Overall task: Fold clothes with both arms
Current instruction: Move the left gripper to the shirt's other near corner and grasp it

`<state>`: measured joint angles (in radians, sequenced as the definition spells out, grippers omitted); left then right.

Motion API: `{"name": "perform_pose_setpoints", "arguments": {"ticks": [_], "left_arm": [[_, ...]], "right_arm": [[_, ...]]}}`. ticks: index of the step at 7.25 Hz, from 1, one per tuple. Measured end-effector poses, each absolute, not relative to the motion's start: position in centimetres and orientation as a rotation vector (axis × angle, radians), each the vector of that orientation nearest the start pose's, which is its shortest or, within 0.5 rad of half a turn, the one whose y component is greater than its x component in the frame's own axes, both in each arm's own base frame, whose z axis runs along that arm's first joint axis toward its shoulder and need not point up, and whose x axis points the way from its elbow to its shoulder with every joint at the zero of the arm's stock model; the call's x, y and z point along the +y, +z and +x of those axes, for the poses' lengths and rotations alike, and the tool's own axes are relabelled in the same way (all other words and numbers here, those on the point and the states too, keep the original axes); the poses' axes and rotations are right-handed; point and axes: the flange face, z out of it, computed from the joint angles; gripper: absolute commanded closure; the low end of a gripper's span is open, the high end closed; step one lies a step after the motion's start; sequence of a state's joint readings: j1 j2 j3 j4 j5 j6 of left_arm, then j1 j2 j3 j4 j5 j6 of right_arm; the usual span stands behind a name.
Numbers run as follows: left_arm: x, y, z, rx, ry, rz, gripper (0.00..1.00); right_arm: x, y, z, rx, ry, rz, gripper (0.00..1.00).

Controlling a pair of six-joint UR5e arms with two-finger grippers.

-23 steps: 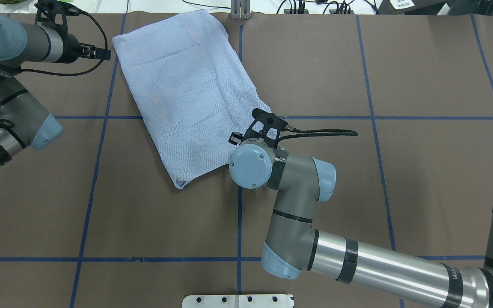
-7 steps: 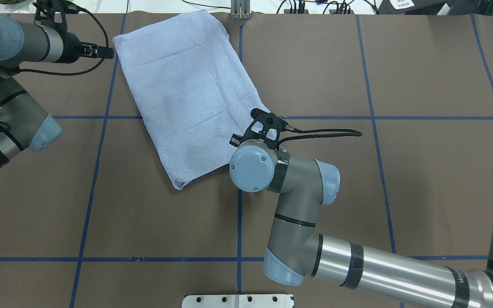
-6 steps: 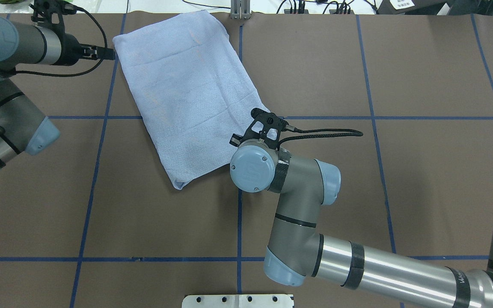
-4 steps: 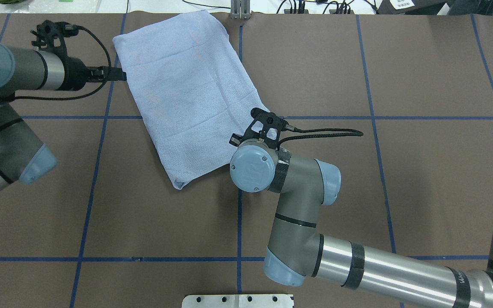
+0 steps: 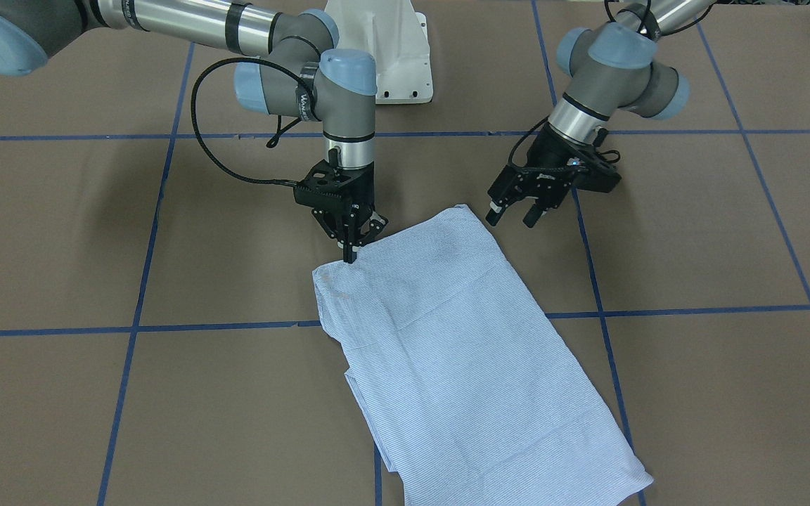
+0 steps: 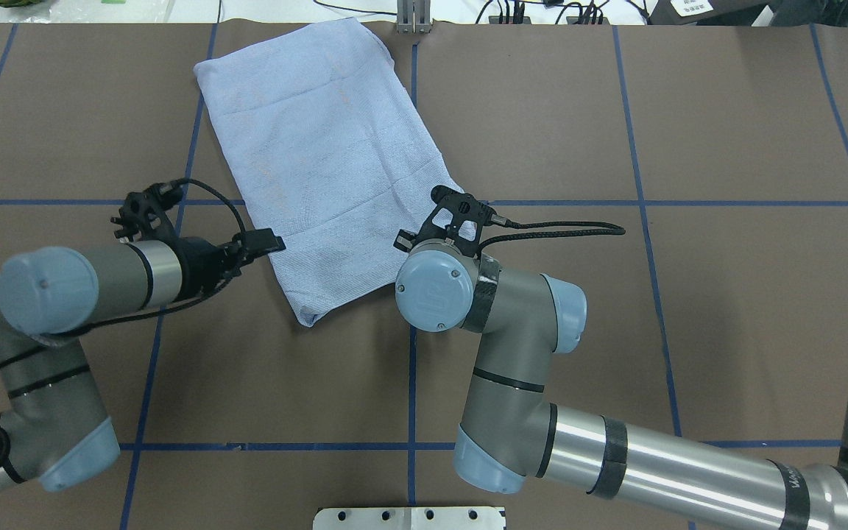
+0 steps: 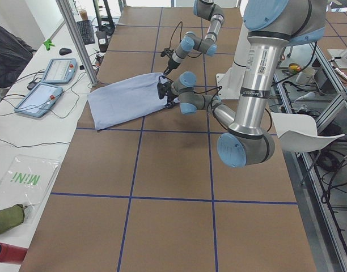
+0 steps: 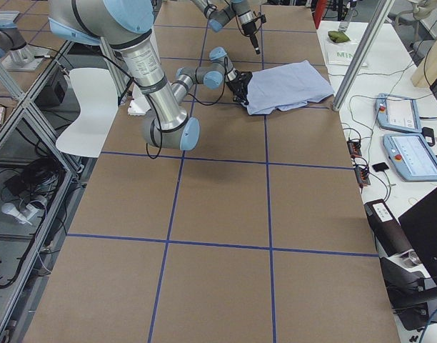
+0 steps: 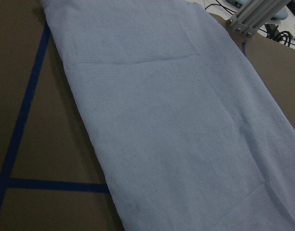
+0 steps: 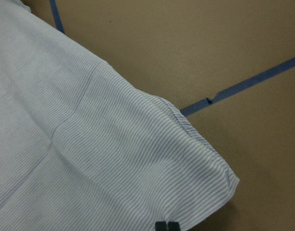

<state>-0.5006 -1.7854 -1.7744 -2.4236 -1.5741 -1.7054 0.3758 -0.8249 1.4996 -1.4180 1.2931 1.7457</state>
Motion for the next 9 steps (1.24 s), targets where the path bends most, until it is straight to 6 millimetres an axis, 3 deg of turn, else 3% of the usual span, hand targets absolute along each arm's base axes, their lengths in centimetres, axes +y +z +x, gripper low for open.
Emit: {"name": "perform_pose_setpoints", "arguments": {"ticks": [1,4,6,8,9], "left_arm": [[-37.6,35.1,45.8,1.27,-0.612,0.181,0.31],[-36.0,32.7,49.9,1.23,-0.689,0.095,0.32],[-35.3,33.2,51.2,1.201,-0.687,0.08,0.32],[-35.2,33.7,51.7,1.186,-0.686,0.078,0.63],[-35.2,33.8,51.7,1.183,-0.687,0.077,1.0]], "right_arm": [[-41.8,22.0,-62.2,-0.808,0.63,0.349,1.0],[-41.7,21.6,-61.9,-0.819,0.631,0.348,1.0],[-41.7,21.5,-61.9,-0.82,0.63,0.348,1.0],[-41.7,21.5,-61.9,-0.82,0.628,0.349,1.0],[-41.7,21.6,-61.9,-0.819,0.628,0.349,1.0]]}}
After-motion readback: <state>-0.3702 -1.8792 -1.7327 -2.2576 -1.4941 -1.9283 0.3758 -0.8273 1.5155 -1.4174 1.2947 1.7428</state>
